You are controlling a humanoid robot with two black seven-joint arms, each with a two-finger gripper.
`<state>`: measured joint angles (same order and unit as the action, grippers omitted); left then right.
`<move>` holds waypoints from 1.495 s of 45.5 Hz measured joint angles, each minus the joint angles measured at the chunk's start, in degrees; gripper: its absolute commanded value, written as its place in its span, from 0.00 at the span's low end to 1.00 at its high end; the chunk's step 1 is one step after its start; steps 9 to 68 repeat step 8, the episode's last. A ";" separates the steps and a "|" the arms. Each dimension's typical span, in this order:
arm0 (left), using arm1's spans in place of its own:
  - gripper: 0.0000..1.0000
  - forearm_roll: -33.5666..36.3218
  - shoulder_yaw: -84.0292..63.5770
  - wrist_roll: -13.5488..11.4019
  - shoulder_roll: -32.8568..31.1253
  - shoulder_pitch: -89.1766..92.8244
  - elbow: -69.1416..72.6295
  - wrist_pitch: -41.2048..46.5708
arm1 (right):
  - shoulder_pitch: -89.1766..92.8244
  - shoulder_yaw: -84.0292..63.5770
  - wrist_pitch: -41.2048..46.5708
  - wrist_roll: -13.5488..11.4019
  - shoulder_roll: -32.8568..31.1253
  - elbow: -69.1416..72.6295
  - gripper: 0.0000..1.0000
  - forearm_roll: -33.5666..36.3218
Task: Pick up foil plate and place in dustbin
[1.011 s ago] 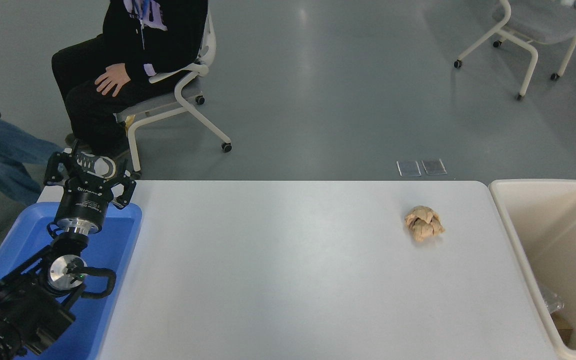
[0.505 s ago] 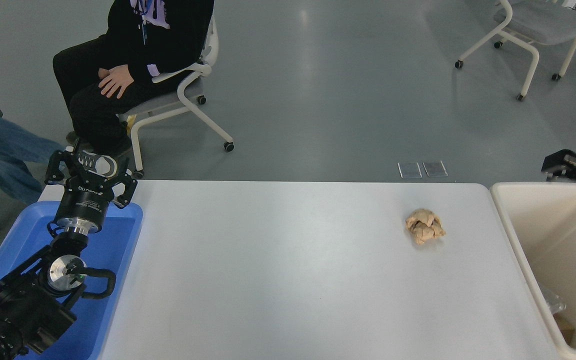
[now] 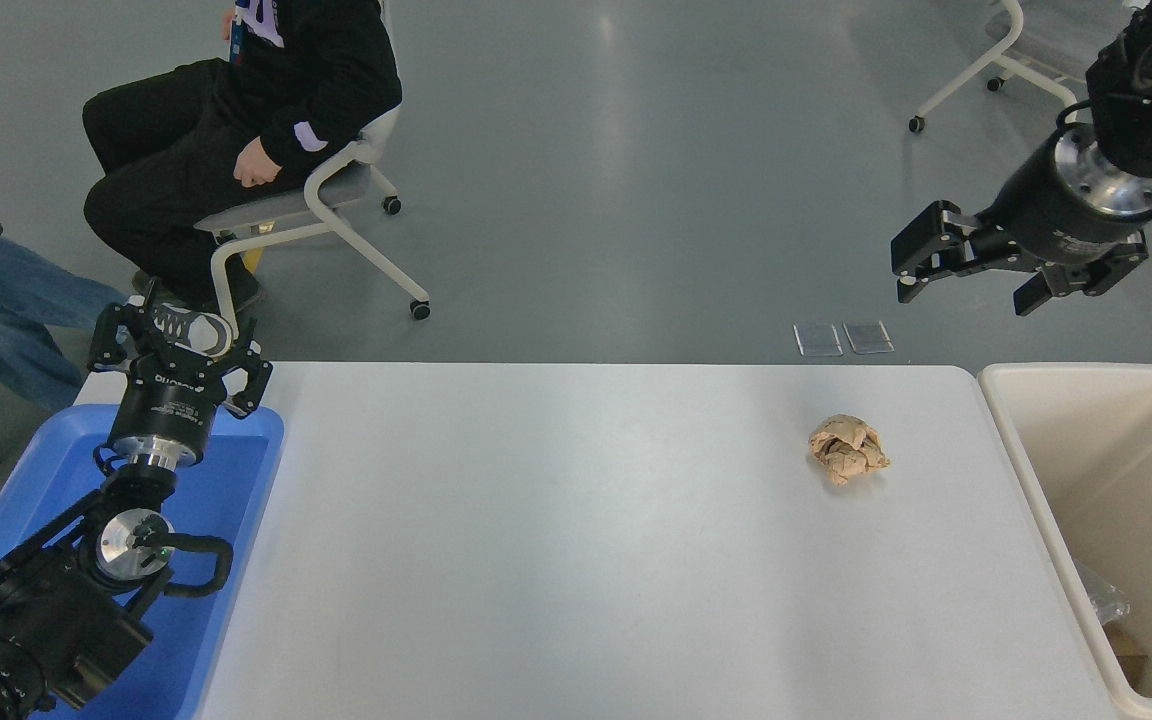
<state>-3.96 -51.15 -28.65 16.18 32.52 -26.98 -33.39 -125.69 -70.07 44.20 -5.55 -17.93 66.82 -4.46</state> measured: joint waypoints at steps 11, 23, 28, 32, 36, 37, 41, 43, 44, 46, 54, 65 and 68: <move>0.99 0.00 0.00 0.04 -0.01 0.00 0.00 0.00 | -1.10 0.30 0.44 -0.07 1.78 -0.05 1.00 0.08; 0.99 0.00 0.00 0.04 -0.01 0.00 0.00 0.00 | -1.10 0.30 0.44 -0.07 1.78 -0.05 1.00 0.08; 0.99 0.00 0.00 0.04 -0.01 0.00 0.00 0.00 | -1.10 0.30 0.44 -0.07 1.78 -0.05 1.00 0.08; 0.99 0.00 0.00 0.04 -0.01 0.00 0.00 0.00 | -1.10 0.30 0.44 -0.07 1.78 -0.05 1.00 0.08; 0.99 0.00 0.00 0.04 -0.01 0.00 0.00 0.00 | -1.10 0.30 0.44 -0.07 1.78 -0.05 1.00 0.08; 0.99 0.00 0.00 0.04 -0.01 0.00 0.00 0.00 | -1.10 0.30 0.44 -0.07 1.78 -0.05 1.00 0.08; 0.99 0.00 0.00 0.04 -0.01 0.00 0.00 0.00 | -1.10 0.30 0.44 -0.07 1.78 -0.05 1.00 0.08; 0.99 0.00 0.00 0.04 -0.01 0.00 0.00 0.00 | -1.10 0.30 0.44 -0.07 1.78 -0.05 1.00 0.08; 0.99 0.00 0.00 0.04 -0.01 0.00 0.00 0.00 | -1.10 0.30 0.44 -0.07 1.78 -0.05 1.00 0.08; 0.99 0.00 0.00 0.04 -0.01 0.00 0.00 0.00 | -1.10 0.30 0.44 -0.07 1.78 -0.05 1.00 0.08; 0.99 0.00 0.00 0.04 -0.01 0.00 0.00 0.00 | -1.10 0.30 0.44 -0.07 1.78 -0.05 1.00 0.08; 0.99 0.00 0.00 0.04 -0.01 0.00 0.00 0.00 | -1.10 0.30 0.44 -0.07 1.78 -0.05 1.00 0.08; 0.99 0.00 0.00 0.04 -0.01 0.00 0.00 0.00 | -1.10 0.30 0.44 -0.07 1.78 -0.05 1.00 0.08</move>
